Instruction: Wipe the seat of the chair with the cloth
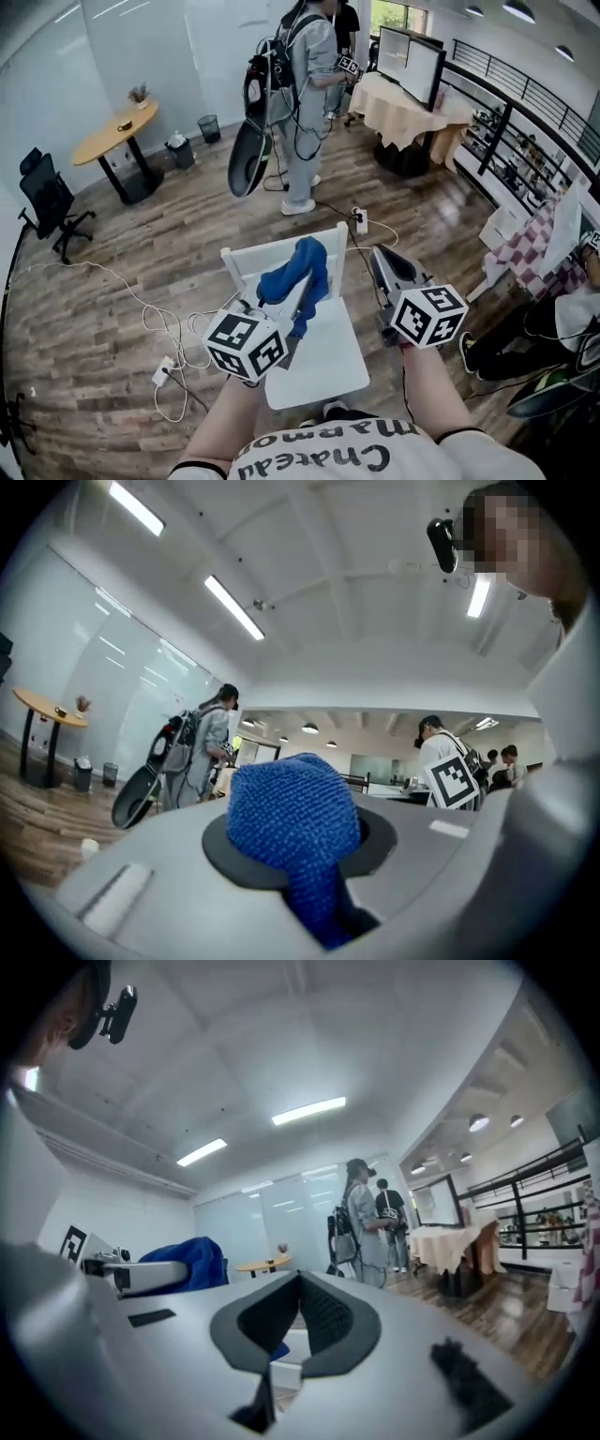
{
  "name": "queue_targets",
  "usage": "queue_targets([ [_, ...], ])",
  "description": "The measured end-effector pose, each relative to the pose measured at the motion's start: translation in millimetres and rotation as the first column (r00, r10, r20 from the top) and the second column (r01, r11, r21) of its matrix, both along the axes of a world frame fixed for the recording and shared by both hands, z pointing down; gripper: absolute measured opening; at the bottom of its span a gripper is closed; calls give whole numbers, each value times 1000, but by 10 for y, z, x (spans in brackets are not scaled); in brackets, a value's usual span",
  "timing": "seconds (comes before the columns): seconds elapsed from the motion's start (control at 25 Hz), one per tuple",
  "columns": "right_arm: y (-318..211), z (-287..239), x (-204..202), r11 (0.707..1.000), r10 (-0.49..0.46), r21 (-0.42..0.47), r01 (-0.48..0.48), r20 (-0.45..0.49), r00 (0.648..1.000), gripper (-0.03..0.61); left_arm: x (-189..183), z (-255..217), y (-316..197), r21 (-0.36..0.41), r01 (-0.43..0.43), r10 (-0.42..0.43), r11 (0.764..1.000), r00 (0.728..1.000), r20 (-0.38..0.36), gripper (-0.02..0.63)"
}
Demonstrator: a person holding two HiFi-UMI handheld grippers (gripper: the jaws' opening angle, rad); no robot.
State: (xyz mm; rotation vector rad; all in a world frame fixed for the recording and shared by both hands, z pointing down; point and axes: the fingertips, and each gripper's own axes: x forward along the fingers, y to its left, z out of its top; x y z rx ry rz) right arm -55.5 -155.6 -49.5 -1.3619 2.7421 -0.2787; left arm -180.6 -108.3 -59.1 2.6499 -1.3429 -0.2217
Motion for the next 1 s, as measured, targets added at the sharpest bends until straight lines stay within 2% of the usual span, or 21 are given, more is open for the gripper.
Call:
queue_targets([
  [0.12, 273, -474, -491, 989, -129, 81, 126, 38, 991, 14, -456, -405, 270, 33, 77, -75, 996, 995, -60, 92],
  [0.2, 474, -680, -750, 974, -188, 126, 189, -16, 982, 14, -697, -613, 437, 38, 112, -107, 993, 989, -100, 92],
  [0.32, 731, -799, -952, 960, -206, 162, 226, -133, 969, 14, -901, -803, 671, 32, 142, -136, 989, 981, -136, 92],
  [0.44, 918, -855, -1004, 956, -215, 171, 240, -152, 965, 14, -974, -920, 883, 51, 162, -154, 985, 978, -140, 92],
  [0.68, 1049, -1042, -771, 951, -227, 186, 247, -124, 966, 14, -750, -1097, 1056, 105, 172, -160, 979, 980, -118, 92],
  [0.84, 1183, -1097, -581, 943, -235, 201, 265, -161, 959, 14, -465, -1156, 1165, 112, 164, -149, 980, 981, -127, 92],
  [1.0, 1284, -1051, -281, 945, -236, 185, 271, -191, 953, 14, -83, -1157, 1284, 129, 168, -159, 977, 984, -78, 94],
])
